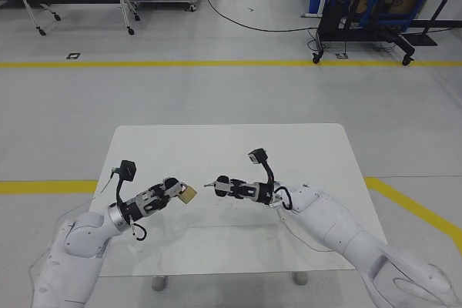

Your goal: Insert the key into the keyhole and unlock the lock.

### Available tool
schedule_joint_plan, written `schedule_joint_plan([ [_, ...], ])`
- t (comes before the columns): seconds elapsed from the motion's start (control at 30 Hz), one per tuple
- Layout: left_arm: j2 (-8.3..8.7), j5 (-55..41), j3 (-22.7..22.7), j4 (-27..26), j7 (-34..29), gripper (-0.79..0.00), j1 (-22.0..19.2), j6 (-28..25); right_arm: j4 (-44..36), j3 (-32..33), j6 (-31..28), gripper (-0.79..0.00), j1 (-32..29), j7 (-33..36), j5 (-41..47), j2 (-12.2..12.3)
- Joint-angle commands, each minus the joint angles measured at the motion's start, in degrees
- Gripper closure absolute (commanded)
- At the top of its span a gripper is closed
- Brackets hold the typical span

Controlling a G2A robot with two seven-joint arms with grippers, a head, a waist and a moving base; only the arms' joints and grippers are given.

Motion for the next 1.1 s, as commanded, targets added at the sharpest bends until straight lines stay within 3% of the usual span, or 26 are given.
schedule_joint_plan([
  [0.0,0.22,-0.9,-0.1,0.0,-1.2,0.000,-0.2,0.2,-0.5,0.8,-0.2,0.000,-0.7,-3.2,-0.4,-0.2],
  [0.17,0.20,-3.5,0.1,0.5,1.2,0.000,0.2,4.5,-1.4,1.5,-1.0,0.000,-1.8,-6.5,-0.3,-1.3],
  [0.33,-0.10,-12.0,2.3,2.3,-0.6,0.000,-0.6,14.8,-2.0,-1.2,-2.4,0.000,-0.6,0.1,-2.2,-2.9],
  [0.43,-0.23,-15.8,3.1,3.1,-2.0,0.000,-1.5,18.4,-1.7,-2.6,-2.4,0.000,0.1,3.0,-2.1,-4.1],
  [0.7,-0.35,-20.3,3.9,3.6,-4.0,0.000,-2.2,20.0,1.4,-6.2,-0.3,0.000,2.7,7.5,-4.9,-7.1],
  [1.07,-0.21,-23.9,3.5,4.3,-6.8,0.000,-2.5,20.1,7.2,-6.2,-0.9,0.000,4.9,3.7,-8.7,-10.2],
])
